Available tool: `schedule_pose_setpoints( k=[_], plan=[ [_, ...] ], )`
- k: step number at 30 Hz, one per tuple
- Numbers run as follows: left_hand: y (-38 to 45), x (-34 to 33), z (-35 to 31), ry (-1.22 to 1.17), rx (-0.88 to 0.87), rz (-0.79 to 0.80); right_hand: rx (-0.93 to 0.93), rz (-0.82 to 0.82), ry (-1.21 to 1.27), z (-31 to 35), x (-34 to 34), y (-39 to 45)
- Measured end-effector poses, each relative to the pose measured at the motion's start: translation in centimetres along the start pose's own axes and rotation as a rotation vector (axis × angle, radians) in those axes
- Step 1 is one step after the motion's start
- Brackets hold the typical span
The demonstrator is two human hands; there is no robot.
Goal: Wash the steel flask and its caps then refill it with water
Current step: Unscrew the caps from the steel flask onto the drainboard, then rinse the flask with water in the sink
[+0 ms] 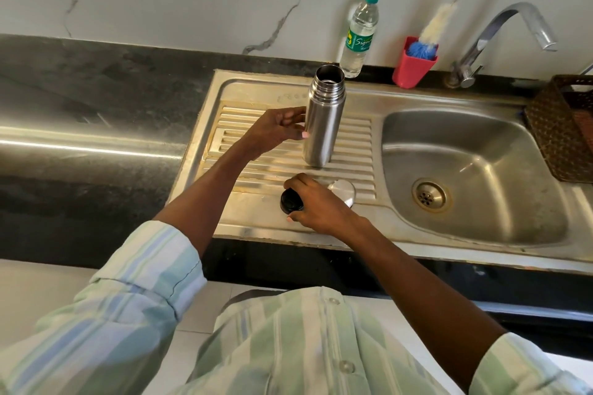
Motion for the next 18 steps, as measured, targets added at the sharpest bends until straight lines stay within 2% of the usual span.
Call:
schedule_pose_setpoints(
  k=[4, 6, 8, 10, 12, 15, 18],
  plan=[
    [0.1, 0.0, 0.3, -0.018, -0.014, -0.012, 0.016, -0.015, 0.007, -0.1, 0.0, -0.3],
    [0.1, -0.2, 0.4, -0.028, -0.028, -0.017, 0.008, -0.077, 0.079, -0.2, 1.3, -0.9],
    [-0.1, -0.3, 0.5, -0.031, -0.045, -0.035, -0.016, -0.254, 0.18, -0.6, 3.8, -1.8],
    [-0.3, -0.5, 0.8, -0.012, -0.066, -0.058, -0.058, -0.534, 0.231, -1.9, 7.0, -2.7],
    [-0.2, -0.8, 1.2, 0.01, -0.07, -0.082, -0.199, -0.721, 0.296, -4.7, 9.1, -3.1],
    [-0.2, -1.8, 1.2, 0.058, -0.081, -0.131, -0.433, -0.776, 0.393, -9.2, 10.7, -2.4],
    [0.0, -3.1, 0.2, 0.11, -0.128, -0.221, -0.512, -0.726, 0.385, -11.8, 11.1, -1.1]
  ],
)
Point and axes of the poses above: each hand's wrist, its own y-axis towards the middle knuckle, its own x-axis out of the back of the hand, z = x × y, the point moved 7 cm from there along y, towards the middle knuckle, and after that the axes turned 12 degrees about -y, right-handed, at the moved point
